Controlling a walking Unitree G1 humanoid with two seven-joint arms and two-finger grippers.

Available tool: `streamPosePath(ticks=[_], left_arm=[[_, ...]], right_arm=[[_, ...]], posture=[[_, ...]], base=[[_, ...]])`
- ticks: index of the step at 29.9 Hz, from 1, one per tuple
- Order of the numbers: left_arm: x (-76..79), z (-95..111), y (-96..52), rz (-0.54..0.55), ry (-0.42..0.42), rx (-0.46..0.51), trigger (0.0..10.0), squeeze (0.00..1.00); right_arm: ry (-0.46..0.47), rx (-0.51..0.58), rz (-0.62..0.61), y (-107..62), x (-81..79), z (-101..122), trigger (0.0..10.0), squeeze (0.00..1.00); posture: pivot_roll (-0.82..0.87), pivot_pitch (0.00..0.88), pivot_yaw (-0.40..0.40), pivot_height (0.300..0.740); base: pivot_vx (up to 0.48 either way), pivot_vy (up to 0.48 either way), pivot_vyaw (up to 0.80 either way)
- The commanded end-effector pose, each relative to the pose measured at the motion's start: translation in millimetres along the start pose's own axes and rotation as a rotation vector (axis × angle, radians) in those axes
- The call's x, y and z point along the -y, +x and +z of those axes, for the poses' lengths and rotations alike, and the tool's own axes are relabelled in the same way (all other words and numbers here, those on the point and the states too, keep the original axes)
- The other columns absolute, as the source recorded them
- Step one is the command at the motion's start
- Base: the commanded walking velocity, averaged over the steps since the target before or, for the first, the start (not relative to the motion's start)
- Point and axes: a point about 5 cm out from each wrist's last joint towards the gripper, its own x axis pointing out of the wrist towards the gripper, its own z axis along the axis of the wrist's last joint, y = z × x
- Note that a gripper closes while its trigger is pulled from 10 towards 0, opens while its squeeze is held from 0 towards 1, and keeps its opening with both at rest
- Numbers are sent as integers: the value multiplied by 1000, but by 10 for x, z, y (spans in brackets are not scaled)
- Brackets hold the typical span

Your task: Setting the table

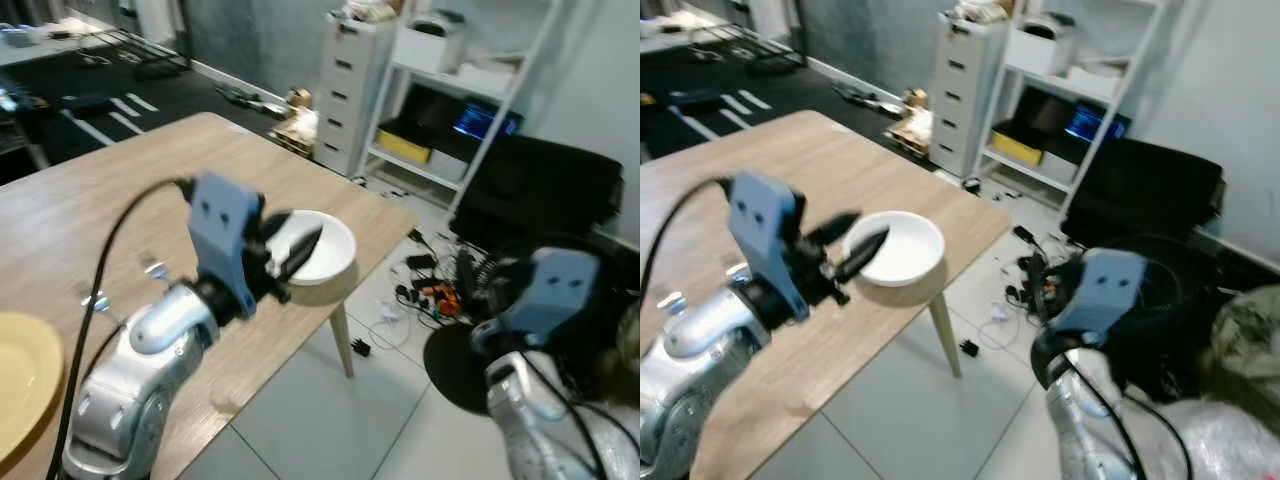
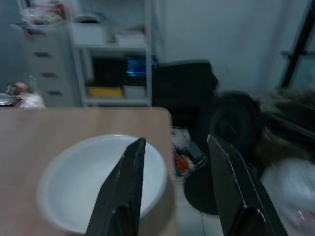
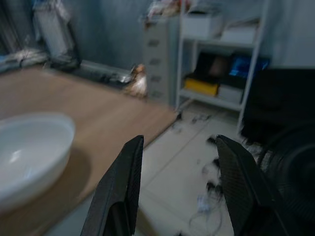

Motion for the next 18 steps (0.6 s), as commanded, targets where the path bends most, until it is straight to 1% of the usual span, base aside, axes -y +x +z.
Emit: streamPosePath(ticks=[1,3,8,10,11,16,18], left_arm=[[102,-23,-2,-29,13,7,10000,0],[168,2,-6,-41,-19,23,10000,0],[235,16,-17,-55,-38,31,10000,0],[263,-1,-33,-73,-46,29,10000,0],[275,-16,-47,-86,-49,29,10000,0],[261,-27,-60,-88,-59,30,10000,0],[244,-35,-69,-93,-66,28,10000,0]], right_arm=[[-20,10,12,-56,-31,26,10000,0],[-27,26,15,-89,-57,61,10000,0],[-27,61,23,-133,-105,146,10000,0],[-7,57,54,-183,-153,168,10000,0],[-3,46,81,-245,-177,165,10000,0],[-16,23,93,-322,-145,129,10000,0],[-16,3,110,-359,-105,100,10000,0]], posture=[[108,132,33,740],[108,132,33,740],[109,127,35,740],[110,123,38,740],[108,122,41,740],[100,120,44,740],[96,118,46,740]], base=[[0,0,-781],[0,0,-781],[0,0,-781],[0,0,-781],[0,0,-775],[0,0,-776],[0,0,-775]])
